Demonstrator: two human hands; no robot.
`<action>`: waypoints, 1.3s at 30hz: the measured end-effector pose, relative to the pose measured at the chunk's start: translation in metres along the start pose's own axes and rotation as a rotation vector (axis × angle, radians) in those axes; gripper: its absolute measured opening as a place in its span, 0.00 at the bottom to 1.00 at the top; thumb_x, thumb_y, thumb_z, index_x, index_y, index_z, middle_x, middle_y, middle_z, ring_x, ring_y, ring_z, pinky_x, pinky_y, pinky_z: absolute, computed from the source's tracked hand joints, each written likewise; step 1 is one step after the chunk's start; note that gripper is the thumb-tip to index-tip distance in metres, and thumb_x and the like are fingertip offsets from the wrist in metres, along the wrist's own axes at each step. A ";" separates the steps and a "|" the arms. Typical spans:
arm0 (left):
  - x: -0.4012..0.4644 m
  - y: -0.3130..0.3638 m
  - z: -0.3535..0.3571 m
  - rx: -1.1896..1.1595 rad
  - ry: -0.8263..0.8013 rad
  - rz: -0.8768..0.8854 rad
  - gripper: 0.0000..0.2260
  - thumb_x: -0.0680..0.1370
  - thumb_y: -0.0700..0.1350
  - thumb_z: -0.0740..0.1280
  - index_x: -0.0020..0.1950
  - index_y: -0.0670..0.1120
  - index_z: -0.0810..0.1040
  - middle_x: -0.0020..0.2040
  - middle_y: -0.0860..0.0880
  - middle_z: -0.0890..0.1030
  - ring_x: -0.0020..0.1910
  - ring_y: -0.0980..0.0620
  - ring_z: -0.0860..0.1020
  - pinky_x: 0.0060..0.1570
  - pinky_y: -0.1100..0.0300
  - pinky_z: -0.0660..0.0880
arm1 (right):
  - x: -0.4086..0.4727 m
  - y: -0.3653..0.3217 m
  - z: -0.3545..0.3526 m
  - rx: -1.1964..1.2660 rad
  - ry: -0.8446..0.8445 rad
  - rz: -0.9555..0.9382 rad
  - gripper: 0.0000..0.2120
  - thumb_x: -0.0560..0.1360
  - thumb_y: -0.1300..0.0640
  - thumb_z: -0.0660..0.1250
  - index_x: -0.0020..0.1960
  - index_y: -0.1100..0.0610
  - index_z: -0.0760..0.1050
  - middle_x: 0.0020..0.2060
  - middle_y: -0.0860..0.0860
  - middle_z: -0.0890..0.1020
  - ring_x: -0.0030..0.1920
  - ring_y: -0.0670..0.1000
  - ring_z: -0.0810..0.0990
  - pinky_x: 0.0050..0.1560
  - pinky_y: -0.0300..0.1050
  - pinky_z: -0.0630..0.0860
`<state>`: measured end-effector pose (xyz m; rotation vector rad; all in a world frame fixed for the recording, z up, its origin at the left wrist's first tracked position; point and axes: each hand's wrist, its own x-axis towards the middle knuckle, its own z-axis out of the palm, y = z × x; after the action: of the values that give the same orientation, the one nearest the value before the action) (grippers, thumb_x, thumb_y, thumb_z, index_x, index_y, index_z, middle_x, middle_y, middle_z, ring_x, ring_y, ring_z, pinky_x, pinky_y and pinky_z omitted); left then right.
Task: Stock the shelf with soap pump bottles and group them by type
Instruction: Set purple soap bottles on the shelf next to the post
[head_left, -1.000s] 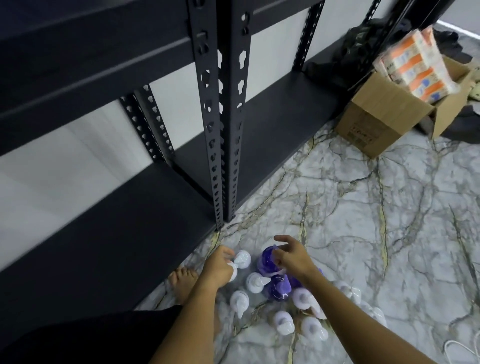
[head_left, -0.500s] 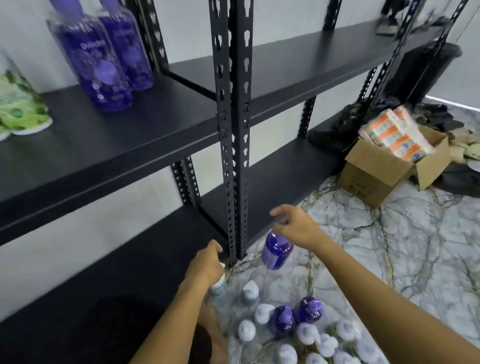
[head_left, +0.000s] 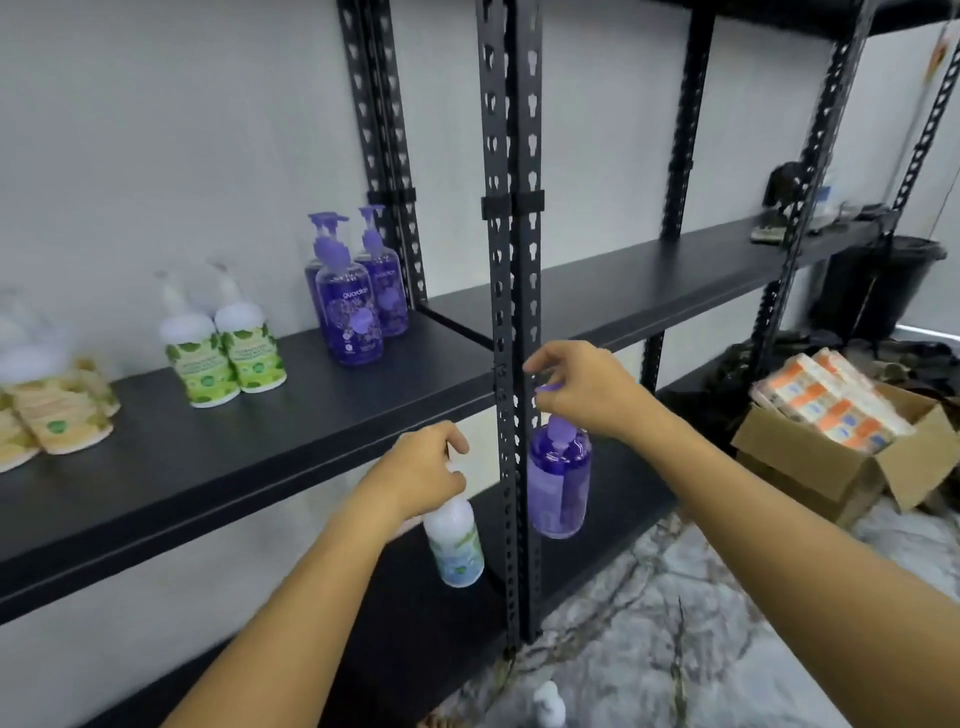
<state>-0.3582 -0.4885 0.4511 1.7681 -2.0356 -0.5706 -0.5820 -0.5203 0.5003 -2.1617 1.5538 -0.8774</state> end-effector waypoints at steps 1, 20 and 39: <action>-0.003 0.007 -0.014 -0.001 0.014 0.019 0.13 0.74 0.42 0.68 0.57 0.54 0.75 0.45 0.54 0.75 0.41 0.57 0.74 0.37 0.63 0.69 | 0.004 -0.011 -0.008 -0.002 0.012 -0.029 0.13 0.72 0.59 0.70 0.56 0.49 0.79 0.36 0.49 0.82 0.40 0.48 0.82 0.40 0.43 0.79; -0.025 0.044 -0.239 -0.015 0.421 0.174 0.10 0.77 0.43 0.70 0.56 0.55 0.77 0.45 0.50 0.81 0.35 0.56 0.76 0.36 0.61 0.69 | 0.124 -0.169 -0.060 0.181 0.147 -0.143 0.11 0.75 0.61 0.71 0.56 0.55 0.76 0.41 0.53 0.82 0.32 0.47 0.77 0.30 0.37 0.70; 0.035 -0.027 -0.273 -0.068 0.535 0.170 0.12 0.78 0.44 0.70 0.58 0.58 0.75 0.48 0.51 0.79 0.37 0.57 0.75 0.40 0.60 0.70 | 0.249 -0.184 0.020 0.426 0.085 0.024 0.16 0.79 0.49 0.62 0.37 0.57 0.67 0.32 0.55 0.74 0.37 0.57 0.75 0.38 0.49 0.69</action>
<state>-0.1945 -0.5407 0.6680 1.4856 -1.7388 -0.0934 -0.3825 -0.6907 0.6647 -1.8183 1.2822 -1.1824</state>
